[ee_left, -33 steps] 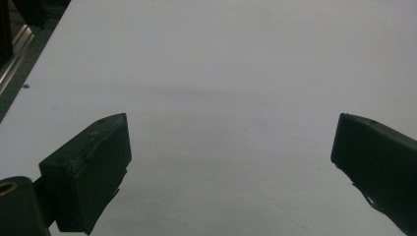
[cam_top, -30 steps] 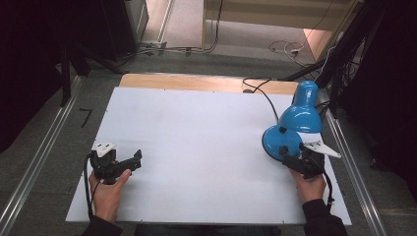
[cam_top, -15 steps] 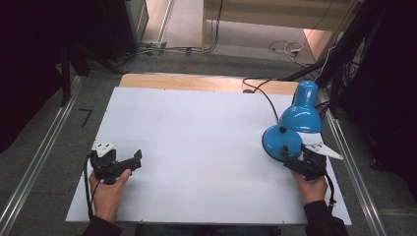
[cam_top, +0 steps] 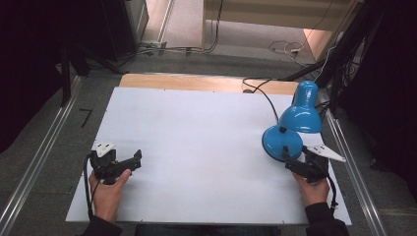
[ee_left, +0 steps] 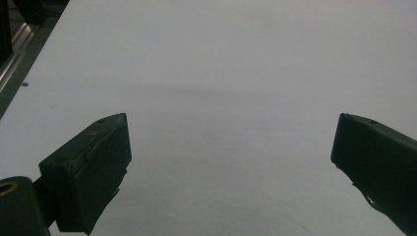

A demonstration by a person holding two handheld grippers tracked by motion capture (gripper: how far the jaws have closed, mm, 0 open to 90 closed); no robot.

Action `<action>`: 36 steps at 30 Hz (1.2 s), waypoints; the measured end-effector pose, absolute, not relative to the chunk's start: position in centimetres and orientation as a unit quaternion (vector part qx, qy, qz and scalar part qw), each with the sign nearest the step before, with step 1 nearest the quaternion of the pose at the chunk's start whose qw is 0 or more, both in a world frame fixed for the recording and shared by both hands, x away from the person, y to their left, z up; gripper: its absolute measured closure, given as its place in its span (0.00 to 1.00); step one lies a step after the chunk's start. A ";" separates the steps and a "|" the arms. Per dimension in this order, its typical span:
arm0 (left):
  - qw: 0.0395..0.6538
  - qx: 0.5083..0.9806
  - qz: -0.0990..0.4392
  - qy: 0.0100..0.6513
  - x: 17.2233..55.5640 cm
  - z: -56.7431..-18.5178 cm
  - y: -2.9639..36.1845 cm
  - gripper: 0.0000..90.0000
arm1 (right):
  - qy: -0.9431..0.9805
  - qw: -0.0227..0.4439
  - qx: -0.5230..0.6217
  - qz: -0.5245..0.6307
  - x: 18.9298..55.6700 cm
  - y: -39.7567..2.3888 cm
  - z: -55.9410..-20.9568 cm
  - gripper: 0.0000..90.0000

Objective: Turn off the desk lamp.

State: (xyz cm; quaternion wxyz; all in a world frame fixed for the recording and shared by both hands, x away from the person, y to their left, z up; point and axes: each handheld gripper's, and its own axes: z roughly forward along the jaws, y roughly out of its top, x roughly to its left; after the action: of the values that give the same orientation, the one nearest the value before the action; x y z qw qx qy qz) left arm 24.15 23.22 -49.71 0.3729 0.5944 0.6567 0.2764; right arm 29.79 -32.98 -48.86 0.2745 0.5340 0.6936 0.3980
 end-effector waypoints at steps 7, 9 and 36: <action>0.372 0.595 0.276 0.657 24.2 -49.7 23.2 0.03 | 0.690 0.274 0.536 0.402 29.4 -33.2 -48.6 0.18; 0.373 0.595 0.276 0.657 24.2 -49.7 23.2 0.03 | 0.690 0.274 0.536 0.402 29.3 -33.3 -48.6 0.18; 0.374 0.593 0.273 0.659 24.2 -49.7 23.3 0.03 | 0.685 0.269 0.539 0.410 28.3 -33.8 -48.2 0.18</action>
State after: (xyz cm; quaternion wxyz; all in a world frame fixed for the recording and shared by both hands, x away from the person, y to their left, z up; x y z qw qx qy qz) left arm 24.15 23.31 -49.72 0.3741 0.5929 0.6588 0.2729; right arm 28.27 -33.75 -48.22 0.2689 0.5390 0.6846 0.4105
